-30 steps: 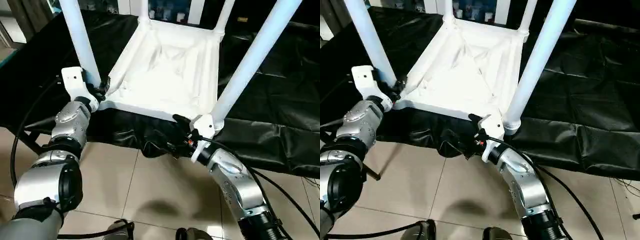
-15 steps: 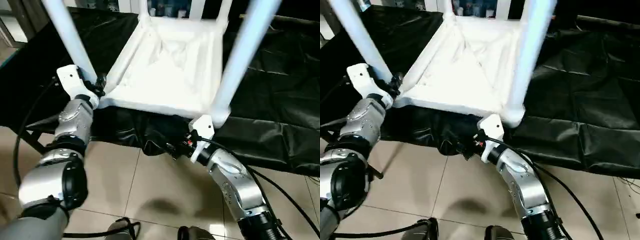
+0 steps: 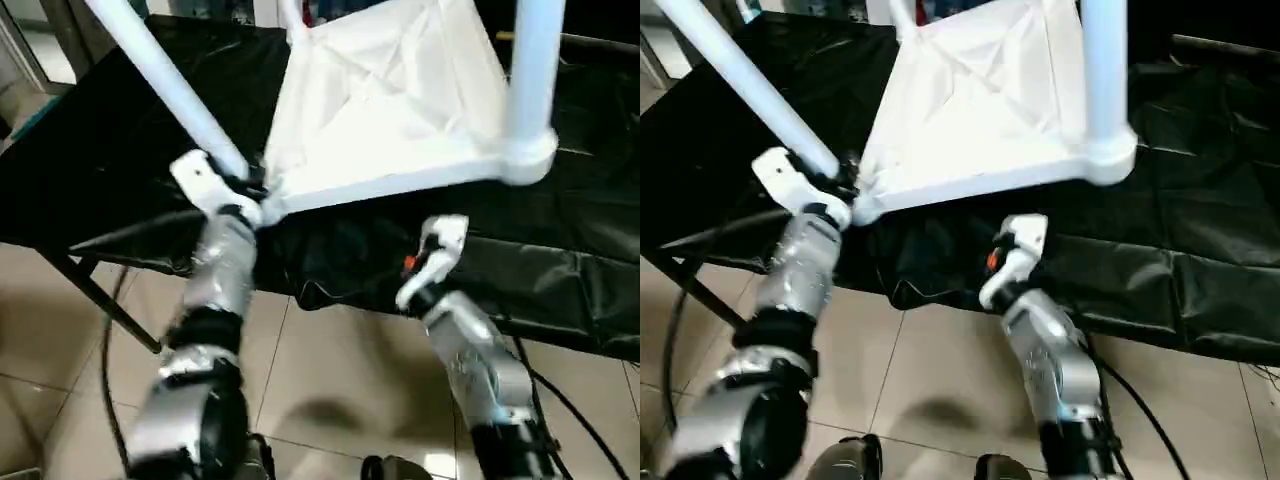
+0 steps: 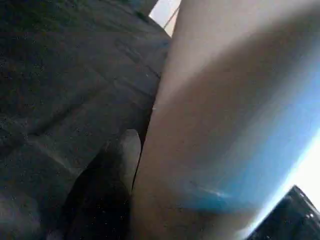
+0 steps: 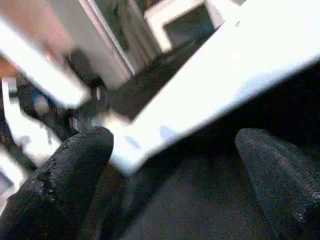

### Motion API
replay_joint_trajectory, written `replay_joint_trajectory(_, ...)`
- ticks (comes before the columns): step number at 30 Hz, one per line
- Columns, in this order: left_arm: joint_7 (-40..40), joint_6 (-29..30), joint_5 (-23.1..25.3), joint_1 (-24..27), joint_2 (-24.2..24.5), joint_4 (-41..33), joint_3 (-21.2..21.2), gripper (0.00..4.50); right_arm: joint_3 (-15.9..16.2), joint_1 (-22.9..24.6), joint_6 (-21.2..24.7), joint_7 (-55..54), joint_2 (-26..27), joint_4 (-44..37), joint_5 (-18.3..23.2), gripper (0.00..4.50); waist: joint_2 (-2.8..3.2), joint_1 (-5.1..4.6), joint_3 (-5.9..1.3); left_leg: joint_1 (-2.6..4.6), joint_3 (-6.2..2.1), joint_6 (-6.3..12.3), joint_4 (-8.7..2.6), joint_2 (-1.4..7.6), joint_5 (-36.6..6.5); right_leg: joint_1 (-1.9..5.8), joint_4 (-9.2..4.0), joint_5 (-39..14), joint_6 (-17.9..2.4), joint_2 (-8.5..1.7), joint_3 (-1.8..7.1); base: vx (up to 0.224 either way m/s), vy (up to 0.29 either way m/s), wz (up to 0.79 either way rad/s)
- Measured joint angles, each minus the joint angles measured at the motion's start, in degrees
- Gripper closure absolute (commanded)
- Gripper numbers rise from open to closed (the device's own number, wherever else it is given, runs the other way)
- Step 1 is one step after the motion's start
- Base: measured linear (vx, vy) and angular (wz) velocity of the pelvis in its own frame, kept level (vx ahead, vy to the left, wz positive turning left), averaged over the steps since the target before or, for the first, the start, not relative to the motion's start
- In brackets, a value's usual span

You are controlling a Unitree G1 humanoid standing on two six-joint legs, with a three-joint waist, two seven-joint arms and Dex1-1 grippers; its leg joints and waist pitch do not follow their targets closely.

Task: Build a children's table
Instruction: Flip table

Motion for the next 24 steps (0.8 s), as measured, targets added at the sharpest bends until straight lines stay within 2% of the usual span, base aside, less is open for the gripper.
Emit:
replay_joint_trajectory(6,2.58,2.81,0.01,2.86,-1.85,-6.17,-1.40,2.10,-4.83,-2.63,1.55,-1.06,2.60,1.74,6.50,0.00,0.02,-0.01,-0.02,-0.08,0.02,0.07,0.08,0.00,0.02,-0.02,0.01,0.05,0.08,-0.02,-0.01,0.000,0.000,0.00)
replay_joint_trajectory(10,3.99,5.31,0.07,4.93,-2.09,-10.35,-2.72,2.10,-9.29,-7.01,2.33,-4.43,3.94,6.11,9.99,0.00,0.06,-0.04,-0.04,-0.19,0.03,0.09,0.35,0.00,0.01,-0.21,0.41,0.05,0.09,-0.04,0.01,0.000,0.000,0.00)
replay_joint_trajectory(13,4.56,6.20,0.10,6.40,-2.25,-12.47,-3.31,2.10,-11.45,-10.80,2.03,-6.83,4.31,10.28,10.88,0.00,0.07,0.00,-0.04,-0.27,0.03,0.15,0.57,0.01,0.07,-0.39,0.76,0.05,0.08,-0.06,0.03,0.000,0.000,0.00)
replay_joint_trajectory(20,5.33,8.49,0.10,8.33,-2.50,-15.77,-4.92,2.10,-13.80,-16.22,1.39,-8.44,4.25,18.40,11.72,0.00,0.09,0.04,-0.06,-0.43,0.08,0.36,0.71,-0.03,0.31,-0.46,0.85,0.20,0.18,-0.20,0.01,0.000,0.000,0.00)
replay_joint_trajectory(24,6.06,10.01,0.09,9.28,-2.68,-17.57,-6.19,2.10,-17.26,-20.85,-0.10,-9.92,3.97,24.51,13.42,0.00,0.10,0.03,-0.07,-0.53,0.20,0.43,0.82,-0.04,0.35,-0.50,0.85,0.32,0.21,-0.29,0.02,0.000,0.000,0.00)
